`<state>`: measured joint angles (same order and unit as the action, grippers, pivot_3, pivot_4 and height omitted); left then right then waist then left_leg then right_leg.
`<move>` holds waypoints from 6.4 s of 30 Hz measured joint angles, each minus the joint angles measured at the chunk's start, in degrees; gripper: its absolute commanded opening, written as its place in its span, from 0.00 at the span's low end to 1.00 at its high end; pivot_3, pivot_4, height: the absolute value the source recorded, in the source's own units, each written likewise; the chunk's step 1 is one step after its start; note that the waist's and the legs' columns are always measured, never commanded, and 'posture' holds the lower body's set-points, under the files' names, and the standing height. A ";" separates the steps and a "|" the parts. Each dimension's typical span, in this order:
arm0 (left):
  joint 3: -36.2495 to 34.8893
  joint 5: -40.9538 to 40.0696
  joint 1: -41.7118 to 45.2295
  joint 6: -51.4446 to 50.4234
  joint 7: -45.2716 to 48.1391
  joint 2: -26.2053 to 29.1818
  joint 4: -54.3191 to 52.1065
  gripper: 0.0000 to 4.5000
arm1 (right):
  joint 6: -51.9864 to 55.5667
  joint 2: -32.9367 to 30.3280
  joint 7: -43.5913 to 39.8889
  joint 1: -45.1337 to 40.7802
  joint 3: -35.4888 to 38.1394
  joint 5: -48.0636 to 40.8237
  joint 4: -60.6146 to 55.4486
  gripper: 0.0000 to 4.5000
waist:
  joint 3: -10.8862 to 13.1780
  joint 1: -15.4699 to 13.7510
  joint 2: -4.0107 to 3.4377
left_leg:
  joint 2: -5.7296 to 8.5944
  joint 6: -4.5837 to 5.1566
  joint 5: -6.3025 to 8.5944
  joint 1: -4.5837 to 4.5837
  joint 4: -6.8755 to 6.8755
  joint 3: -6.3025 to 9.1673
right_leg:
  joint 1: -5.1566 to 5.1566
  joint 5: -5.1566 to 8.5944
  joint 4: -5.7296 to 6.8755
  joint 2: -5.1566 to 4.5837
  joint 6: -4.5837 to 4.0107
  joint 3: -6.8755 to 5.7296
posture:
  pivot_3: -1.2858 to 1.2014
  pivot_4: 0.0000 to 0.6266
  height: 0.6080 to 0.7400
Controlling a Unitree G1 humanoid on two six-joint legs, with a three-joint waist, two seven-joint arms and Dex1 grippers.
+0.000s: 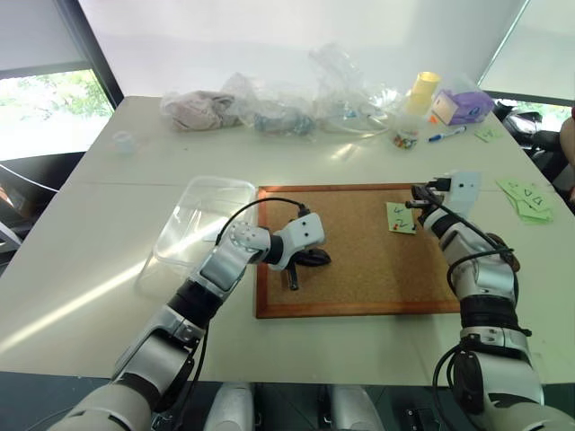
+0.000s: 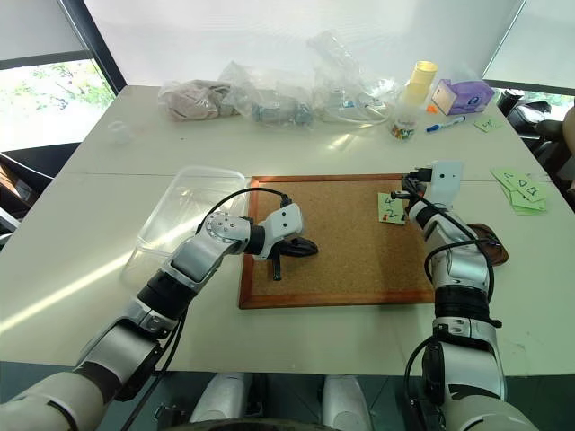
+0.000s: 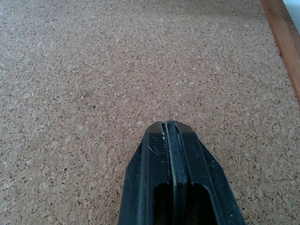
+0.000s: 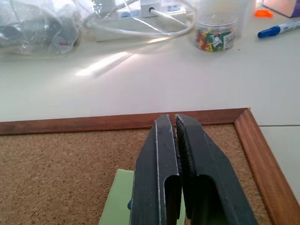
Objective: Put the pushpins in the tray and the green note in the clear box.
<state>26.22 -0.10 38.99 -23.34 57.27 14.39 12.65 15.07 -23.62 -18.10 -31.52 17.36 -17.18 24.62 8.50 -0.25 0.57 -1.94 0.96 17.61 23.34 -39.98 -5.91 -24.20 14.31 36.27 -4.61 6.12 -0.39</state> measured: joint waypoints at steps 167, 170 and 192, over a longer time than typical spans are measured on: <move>-0.02 1.50 -0.36 2.49 -0.83 -1.58 1.76 0.00 | 7.43 -4.14 4.95 26.54 9.38 -9.91 -29.10 0.99 | -0.15 -0.11 -0.26 | 0.03 0.21 0.12 -0.24 0.01 0.33 | 0.50 0.18 -0.21 -0.10 -0.23 0.10 | 0.52 0.24 0.98; -0.02 1.56 -0.35 2.50 -0.84 -1.64 1.82 0.00 | 9.17 -4.31 2.14 25.11 2.66 -8.74 -31.31 0.99 | -0.15 -0.31 -0.25 | 0.04 0.21 0.12 -0.23 0.01 0.37 | 0.51 0.18 -0.21 -0.10 -0.23 0.08 | 0.52 0.24 0.98; 0.02 1.59 -0.46 2.41 -0.87 -1.58 1.41 0.00 | 7.73 1.82 -0.96 18.86 -5.28 -3.77 -21.76 0.33 | -0.14 -0.32 -0.24 | 0.06 0.23 0.13 -0.17 0.01 0.39 | 0.49 0.17 -0.26 -0.09 -0.22 0.06 | 0.52 0.24 0.98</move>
<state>26.24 1.50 38.53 -20.92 56.40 12.80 14.07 22.80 -21.80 -19.06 -12.66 12.08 -20.94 2.86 8.37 -0.57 0.33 -1.88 1.19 17.74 23.18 -39.97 -5.51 -23.70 14.48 36.02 -4.70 5.90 -0.32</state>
